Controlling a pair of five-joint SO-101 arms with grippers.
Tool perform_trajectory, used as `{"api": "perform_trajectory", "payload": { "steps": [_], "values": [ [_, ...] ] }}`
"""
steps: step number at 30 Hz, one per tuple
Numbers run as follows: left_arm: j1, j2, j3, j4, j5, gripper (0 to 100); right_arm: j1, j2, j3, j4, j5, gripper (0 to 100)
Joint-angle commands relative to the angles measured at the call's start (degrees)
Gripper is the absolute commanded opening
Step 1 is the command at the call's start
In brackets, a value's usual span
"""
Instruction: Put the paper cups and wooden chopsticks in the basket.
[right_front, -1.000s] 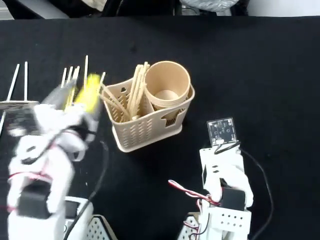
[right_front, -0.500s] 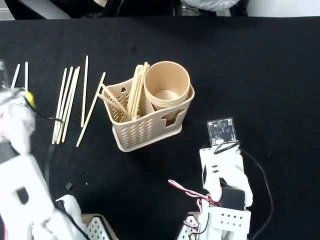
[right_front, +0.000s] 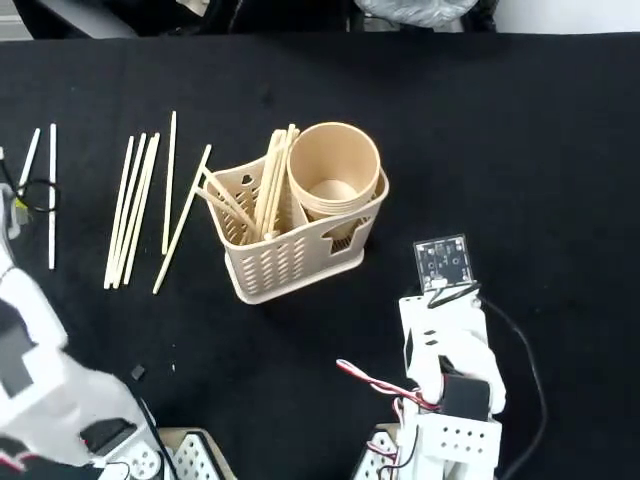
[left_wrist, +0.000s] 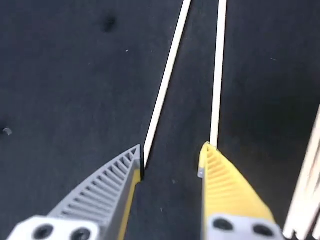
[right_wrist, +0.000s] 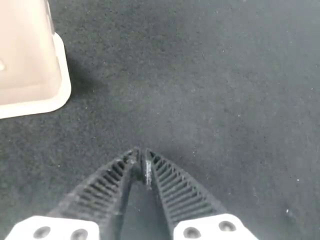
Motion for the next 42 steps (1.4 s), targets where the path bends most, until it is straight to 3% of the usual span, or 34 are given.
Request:
{"api": "perform_trajectory", "payload": {
  "steps": [1, 9, 15, 19, 20, 30, 32, 37, 42],
  "values": [
    [-0.4, 13.7, -16.3, 1.6, -0.9, 20, -0.7, -4.0, -0.2, 0.4, 0.4, 1.5],
    [-0.6, 37.5, -36.5, 2.2, -1.0, 19, -0.6, -4.0, -0.2, 1.3, 0.4, 1.3],
    [-0.1, 48.1, -49.5, 9.9, -0.9, 19, -0.6, -4.0, -0.2, 16.4, 0.4, 1.5],
    [-0.1, 53.1, -55.5, 14.2, -0.9, 7, -0.6, -4.1, -0.2, 16.3, 0.4, 1.3],
    [0.0, 54.1, -57.0, 15.6, -0.9, 3, -0.6, -4.1, -0.2, 16.3, 0.4, 1.3],
    [3.7, 56.8, -73.0, 37.9, -0.4, 3, -0.6, -4.1, -0.2, 16.4, 0.4, 1.3],
    [6.5, 56.1, -79.1, 44.1, 1.8, 3, -0.6, -4.1, -0.2, 16.4, 0.4, 1.3],
    [10.5, 50.8, -86.9, 43.9, 14.5, 3, -0.6, -4.1, -0.2, 16.4, 0.4, 1.3],
    [13.2, 39.5, -83.9, 44.0, 24.4, 3, -0.6, -4.1, -0.2, 16.4, 0.4, 1.3]
  ]
}}
